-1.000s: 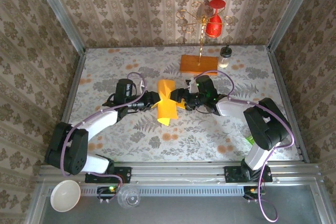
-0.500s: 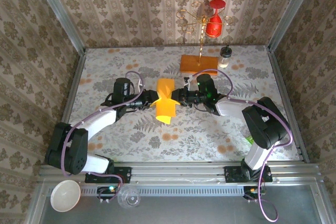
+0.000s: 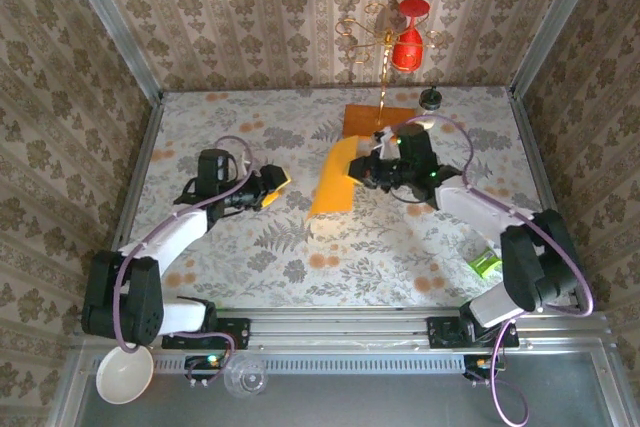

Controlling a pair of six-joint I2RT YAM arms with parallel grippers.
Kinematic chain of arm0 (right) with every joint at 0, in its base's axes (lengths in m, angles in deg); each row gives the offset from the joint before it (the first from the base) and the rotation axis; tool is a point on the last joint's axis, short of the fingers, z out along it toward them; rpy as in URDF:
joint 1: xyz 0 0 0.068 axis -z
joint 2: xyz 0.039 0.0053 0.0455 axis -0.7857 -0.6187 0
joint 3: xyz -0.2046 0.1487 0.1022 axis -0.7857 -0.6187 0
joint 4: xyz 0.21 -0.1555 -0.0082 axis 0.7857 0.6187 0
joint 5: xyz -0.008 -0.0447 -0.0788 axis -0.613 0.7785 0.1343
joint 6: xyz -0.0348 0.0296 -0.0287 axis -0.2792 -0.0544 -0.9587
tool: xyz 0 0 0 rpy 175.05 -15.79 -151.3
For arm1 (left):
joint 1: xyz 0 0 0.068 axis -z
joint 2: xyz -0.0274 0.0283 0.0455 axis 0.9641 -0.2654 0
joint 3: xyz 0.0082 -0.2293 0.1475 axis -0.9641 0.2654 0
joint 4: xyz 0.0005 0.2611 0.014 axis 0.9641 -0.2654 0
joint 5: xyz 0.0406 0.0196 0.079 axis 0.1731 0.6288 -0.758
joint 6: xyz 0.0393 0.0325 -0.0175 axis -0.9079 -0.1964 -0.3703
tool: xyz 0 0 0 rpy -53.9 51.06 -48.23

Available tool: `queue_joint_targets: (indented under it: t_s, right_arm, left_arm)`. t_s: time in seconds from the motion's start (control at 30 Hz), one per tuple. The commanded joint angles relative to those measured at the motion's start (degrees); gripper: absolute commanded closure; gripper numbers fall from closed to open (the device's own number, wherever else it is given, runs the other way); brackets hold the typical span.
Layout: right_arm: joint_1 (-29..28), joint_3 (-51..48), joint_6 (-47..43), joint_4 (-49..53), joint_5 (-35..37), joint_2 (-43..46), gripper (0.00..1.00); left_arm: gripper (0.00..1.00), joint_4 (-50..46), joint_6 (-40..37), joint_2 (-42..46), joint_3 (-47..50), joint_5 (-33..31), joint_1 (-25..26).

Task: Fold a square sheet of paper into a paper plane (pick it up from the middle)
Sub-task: Fold the square sheet of paper in half at the center of the table.

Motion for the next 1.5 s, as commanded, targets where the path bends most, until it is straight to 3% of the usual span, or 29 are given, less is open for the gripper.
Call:
queue_joint_targets:
  t_s: [0.0,0.2,0.4,0.53,0.7,0.97,1.23,1.47]
  right_arm:
    - [3.00,5.30,-9.61,20.46,5.27,4.70,1.00]
    - [3.96,17.46,-16.09,38.92,10.36,7.10,0.97]
    - [-0.28,24.35,-14.55,43.12,12.41,0.25,0.97]
    - [-4.29,20.15,-9.26,31.52,9.30,-4.32,0.97]
    - [-8.87,13.73,1.28,6.36,0.97,-11.92,0.97]
    - [-10.67,0.88,10.10,-16.13,-1.16,-17.14,0.97]
    - [-8.95,-4.36,5.27,-12.80,2.57,-19.30,0.97]
    - [-7.31,-5.00,4.12,-13.06,1.04,-20.29,0.97]
  left_arm:
    - [0.24,-7.24,-3.91,2.20,-0.44,-5.10,-3.24]
    - [0.19,-10.07,-6.59,3.66,-0.57,-6.89,-5.15]
    - [0.15,-9.46,-6.73,4.00,0.69,-6.16,-5.15]
    - [0.13,-7.52,-6.99,4.26,1.89,-3.40,-4.60]
    - [0.11,-8.56,-7.49,4.74,2.27,-3.93,-3.03]
    - [0.07,-6.91,-6.08,2.72,3.05,-6.15,2.59]
    - [0.10,-6.15,-5.41,-4.48,-0.39,-9.32,10.18]
    - [0.16,-6.06,-4.65,-10.40,-3.90,-11.29,15.56]
